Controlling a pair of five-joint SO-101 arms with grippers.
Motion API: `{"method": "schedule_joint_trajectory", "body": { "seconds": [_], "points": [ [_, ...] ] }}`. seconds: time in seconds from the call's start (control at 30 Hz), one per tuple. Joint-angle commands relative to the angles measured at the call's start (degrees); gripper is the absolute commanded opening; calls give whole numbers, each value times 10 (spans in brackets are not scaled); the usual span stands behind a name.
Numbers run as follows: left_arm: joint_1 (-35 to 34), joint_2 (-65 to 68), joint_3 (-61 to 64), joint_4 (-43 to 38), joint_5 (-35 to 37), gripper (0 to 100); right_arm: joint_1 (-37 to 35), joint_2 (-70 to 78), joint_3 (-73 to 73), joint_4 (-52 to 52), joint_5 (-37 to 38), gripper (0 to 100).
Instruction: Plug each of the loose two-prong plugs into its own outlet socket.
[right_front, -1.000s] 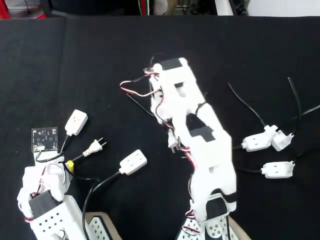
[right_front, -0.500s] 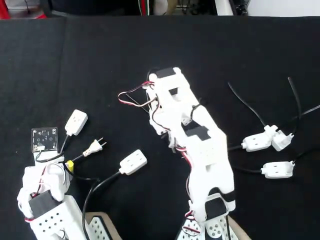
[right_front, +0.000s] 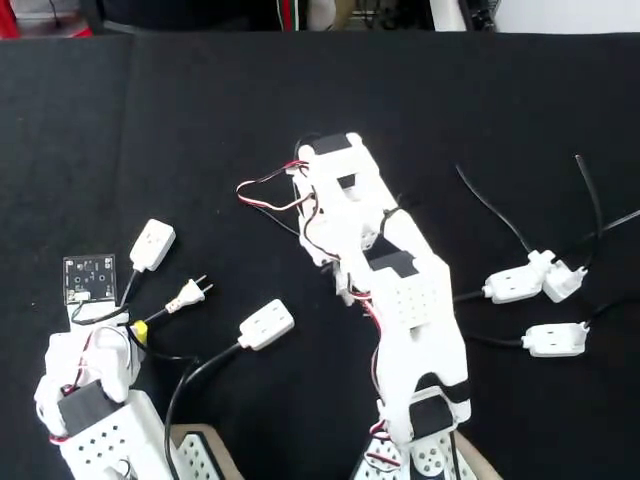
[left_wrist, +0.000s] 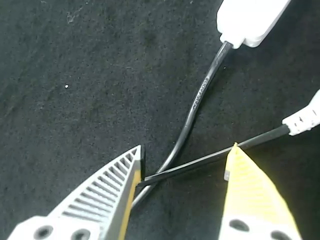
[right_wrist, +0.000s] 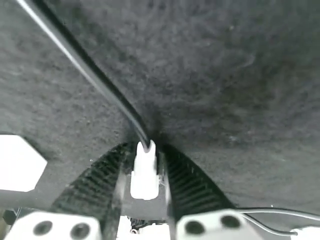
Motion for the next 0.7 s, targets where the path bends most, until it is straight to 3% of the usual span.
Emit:
{"method": "schedule_joint_trajectory", "body": {
  "seconds": [0.0, 0.17, 0.3, 0.57, 0.67],
  "points": [
    [-5, -4, -2, -8, -4, 267, -10, -3, -30, 20, -5, 11],
    [-5, -4, -2, -8, -4, 267, -7, -22, -63, 20, -5, 11],
    [-5, -4, -2, -8, -4, 267, -21, -120, -66, 20, -5, 11],
    [44, -5, -8, -11, 4, 266, -132, -414, 36, 7, -6, 11],
    [85, -5, -28, -28, 56, 266, -166, -509, 93, -41, -40, 11]
  ]
}}
